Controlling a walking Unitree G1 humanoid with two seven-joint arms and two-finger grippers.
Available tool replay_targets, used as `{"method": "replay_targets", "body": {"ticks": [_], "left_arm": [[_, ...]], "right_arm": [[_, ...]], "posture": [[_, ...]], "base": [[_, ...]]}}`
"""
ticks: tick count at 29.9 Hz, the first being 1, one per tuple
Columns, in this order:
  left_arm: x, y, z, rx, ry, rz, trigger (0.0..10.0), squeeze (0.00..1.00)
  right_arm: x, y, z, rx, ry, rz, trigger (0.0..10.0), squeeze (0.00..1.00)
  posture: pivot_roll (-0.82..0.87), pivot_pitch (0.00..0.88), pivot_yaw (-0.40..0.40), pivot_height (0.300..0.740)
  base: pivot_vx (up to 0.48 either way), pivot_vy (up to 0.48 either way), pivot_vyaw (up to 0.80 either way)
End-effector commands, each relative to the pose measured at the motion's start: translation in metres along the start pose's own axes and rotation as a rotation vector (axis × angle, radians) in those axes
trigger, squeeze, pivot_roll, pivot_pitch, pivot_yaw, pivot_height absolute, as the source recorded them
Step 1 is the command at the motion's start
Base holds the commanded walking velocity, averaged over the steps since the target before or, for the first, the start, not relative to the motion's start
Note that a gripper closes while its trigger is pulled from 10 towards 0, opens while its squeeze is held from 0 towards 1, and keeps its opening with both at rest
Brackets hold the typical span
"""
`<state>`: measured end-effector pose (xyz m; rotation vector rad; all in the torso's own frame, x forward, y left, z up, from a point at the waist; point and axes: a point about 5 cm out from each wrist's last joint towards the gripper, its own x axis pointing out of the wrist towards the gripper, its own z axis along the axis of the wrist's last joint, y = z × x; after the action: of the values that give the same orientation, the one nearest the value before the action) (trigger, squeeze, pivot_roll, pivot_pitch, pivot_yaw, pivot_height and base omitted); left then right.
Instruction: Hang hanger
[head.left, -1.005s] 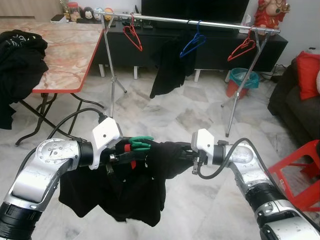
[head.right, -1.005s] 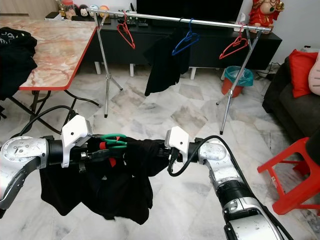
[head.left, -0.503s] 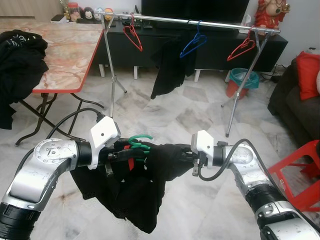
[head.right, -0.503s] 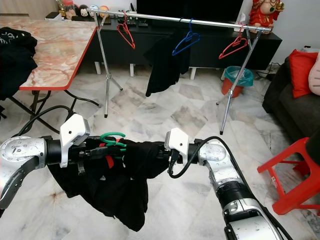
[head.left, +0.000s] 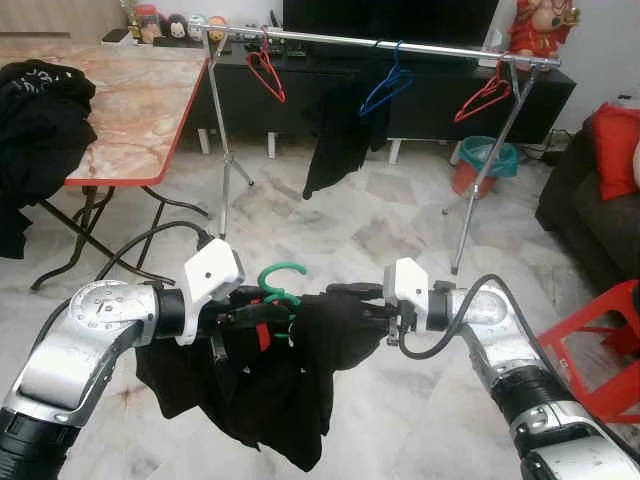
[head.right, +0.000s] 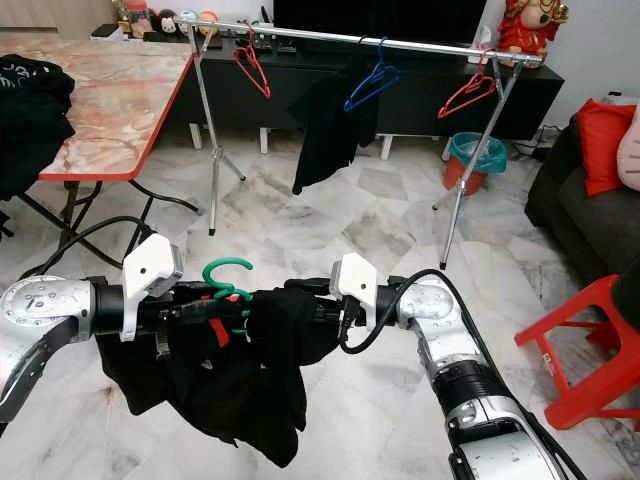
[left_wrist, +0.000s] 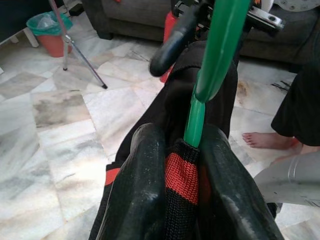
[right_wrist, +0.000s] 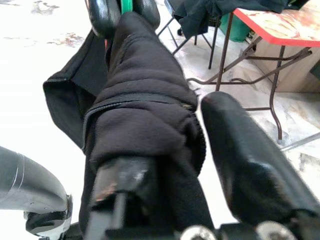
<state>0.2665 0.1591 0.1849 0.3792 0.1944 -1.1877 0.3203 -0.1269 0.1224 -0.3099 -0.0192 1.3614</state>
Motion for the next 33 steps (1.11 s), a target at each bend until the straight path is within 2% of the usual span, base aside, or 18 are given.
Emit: {"method": "replay_targets", "body": {"ticks": [1,10,13,17,23,26,30,31,32,33], "left_arm": [[0.002,-0.005,0.005,0.014,-0.018,-0.038,0.0,0.00],[0.002,-0.002,0.006,0.009,-0.031,-0.012,0.0,0.00],[-0.001,0.001,0.007,0.010,-0.037,0.011,0.0,0.00],[-0.003,0.002,0.006,0.007,-0.035,0.016,0.0,0.00],[-0.003,0.000,0.005,0.001,-0.028,0.009,0.0,0.00],[-0.004,-0.001,0.004,-0.003,-0.018,-0.007,0.0,0.00],[-0.002,-0.004,0.000,0.004,0.002,-0.020,0.0,0.00],[-0.001,-0.004,0.000,0.005,0.005,-0.022,0.0,0.00],[0.000,-0.005,-0.001,0.007,0.012,-0.027,0.0,0.00],[0.001,-0.006,-0.003,0.014,0.024,-0.034,0.0,0.00]], "right_arm": [[-0.002,-0.001,0.005,-0.015,-0.008,0.017,10.0,1.00],[-0.005,0.007,-0.001,-0.005,0.036,0.090,10.0,1.00],[-0.010,0.011,-0.007,-0.012,0.087,0.124,10.0,1.00],[-0.012,0.008,-0.008,-0.027,0.104,0.099,10.0,1.00],[-0.014,-0.001,-0.010,-0.078,0.150,-0.011,10.0,1.00],[-0.014,-0.007,-0.006,-0.088,0.135,-0.062,10.0,1.00],[-0.013,-0.008,-0.005,-0.092,0.122,-0.065,10.0,1.00],[-0.013,-0.008,-0.004,-0.095,0.119,-0.070,10.0,0.71],[-0.012,-0.009,-0.003,-0.104,0.111,-0.080,10.0,0.05],[-0.012,-0.010,-0.002,-0.104,0.100,-0.088,10.0,0.00]], "posture": [[0.10,0.000,-0.071,0.740],[0.10,0.000,-0.071,0.740],[0.10,0.000,-0.070,0.740],[0.10,0.000,-0.070,0.740],[0.10,0.000,-0.069,0.740],[0.10,0.000,-0.069,0.740],[0.10,0.000,-0.069,0.740],[0.10,0.000,-0.069,0.740],[0.10,0.000,-0.069,0.740],[0.10,0.000,-0.068,0.740]], "base": [[0.000,0.000,0.00],[0.000,0.000,0.00],[0.000,0.000,0.00],[0.000,0.000,0.00],[0.000,0.000,0.00],[0.000,0.000,0.00],[0.000,0.000,0.00],[0.000,0.000,0.00],[0.000,0.000,0.00],[0.000,0.000,0.00]]}}
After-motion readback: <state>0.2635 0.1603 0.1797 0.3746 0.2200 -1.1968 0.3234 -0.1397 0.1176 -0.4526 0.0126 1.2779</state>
